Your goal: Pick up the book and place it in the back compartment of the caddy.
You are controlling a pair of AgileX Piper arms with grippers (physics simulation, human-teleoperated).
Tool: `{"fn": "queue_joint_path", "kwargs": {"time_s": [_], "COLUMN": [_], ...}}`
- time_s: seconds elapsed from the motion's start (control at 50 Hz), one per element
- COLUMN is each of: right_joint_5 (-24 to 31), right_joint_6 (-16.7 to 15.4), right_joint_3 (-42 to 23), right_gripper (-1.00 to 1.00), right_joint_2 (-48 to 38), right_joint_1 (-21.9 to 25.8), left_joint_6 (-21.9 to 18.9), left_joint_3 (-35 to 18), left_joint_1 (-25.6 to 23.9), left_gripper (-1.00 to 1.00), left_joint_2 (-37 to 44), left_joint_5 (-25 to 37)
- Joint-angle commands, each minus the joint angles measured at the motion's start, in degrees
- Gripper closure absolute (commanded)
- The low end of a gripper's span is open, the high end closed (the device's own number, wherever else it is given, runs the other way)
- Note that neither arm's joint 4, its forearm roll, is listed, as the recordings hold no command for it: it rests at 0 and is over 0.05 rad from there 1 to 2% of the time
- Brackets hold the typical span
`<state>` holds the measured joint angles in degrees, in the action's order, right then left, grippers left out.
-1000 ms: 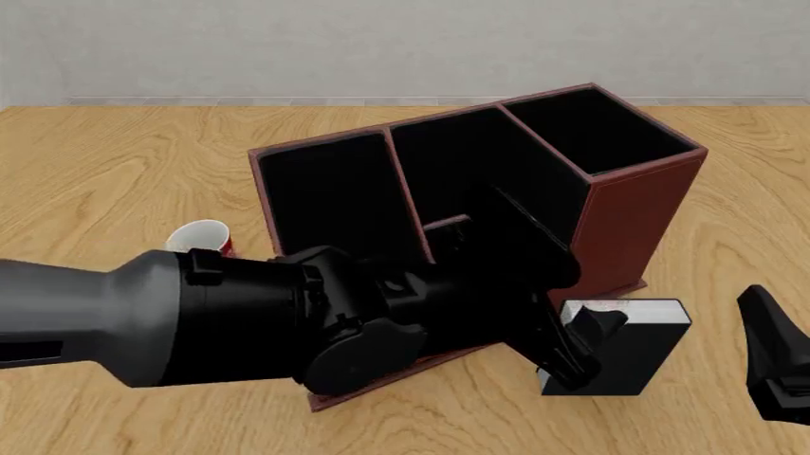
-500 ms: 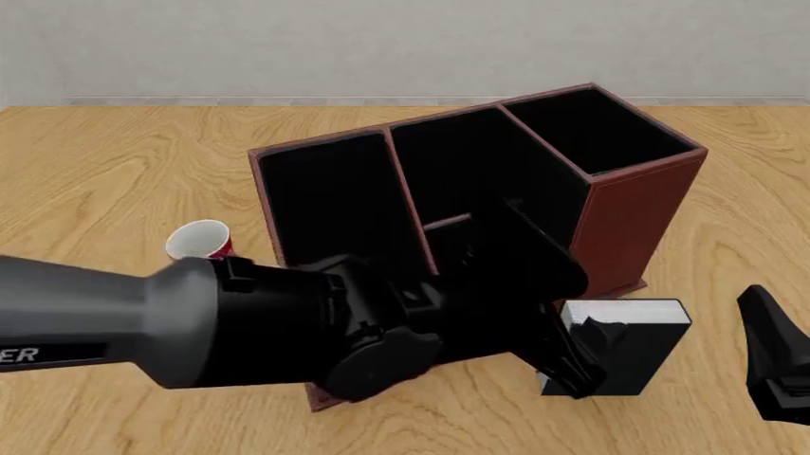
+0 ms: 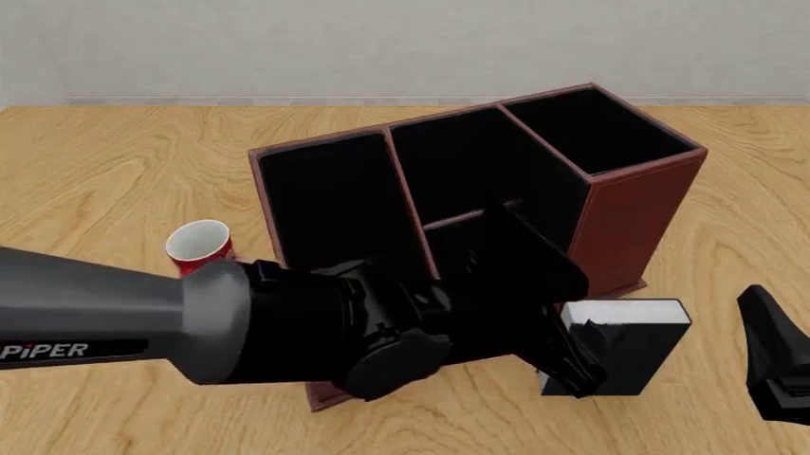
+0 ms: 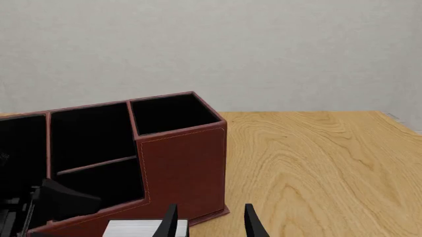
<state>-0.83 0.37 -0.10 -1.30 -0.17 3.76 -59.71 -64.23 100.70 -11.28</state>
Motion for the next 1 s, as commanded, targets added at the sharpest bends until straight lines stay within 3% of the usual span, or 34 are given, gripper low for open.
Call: {"fn": "queue_joint_path", "kwargs": {"time_s": [0.02, 0.38, 1.0], "right_joint_5": [-0.01, -0.02, 0.0], "right_joint_6": [0.0, -0.01, 0.0], "right_joint_3": [0.0, 0.0, 0.0], "right_gripper": [-1.0, -1.0, -1.0], "right_joint_2": [-0.02, -0.04, -0.01], "right_joint_1": [0.01, 0.0, -0.01], "left_joint_6": [0.18, -1.97, -2.27], "left_joint_3": [-0.29, -1.41, -2.28], "left_joint_1": [-0.15, -0.75, 0.66], "left_gripper": [-1.0, -1.0, -1.0], "left_joint_2": [1.66, 4.23, 5.92], "left_joint_5": [-0.56, -0.47, -0.48]}}
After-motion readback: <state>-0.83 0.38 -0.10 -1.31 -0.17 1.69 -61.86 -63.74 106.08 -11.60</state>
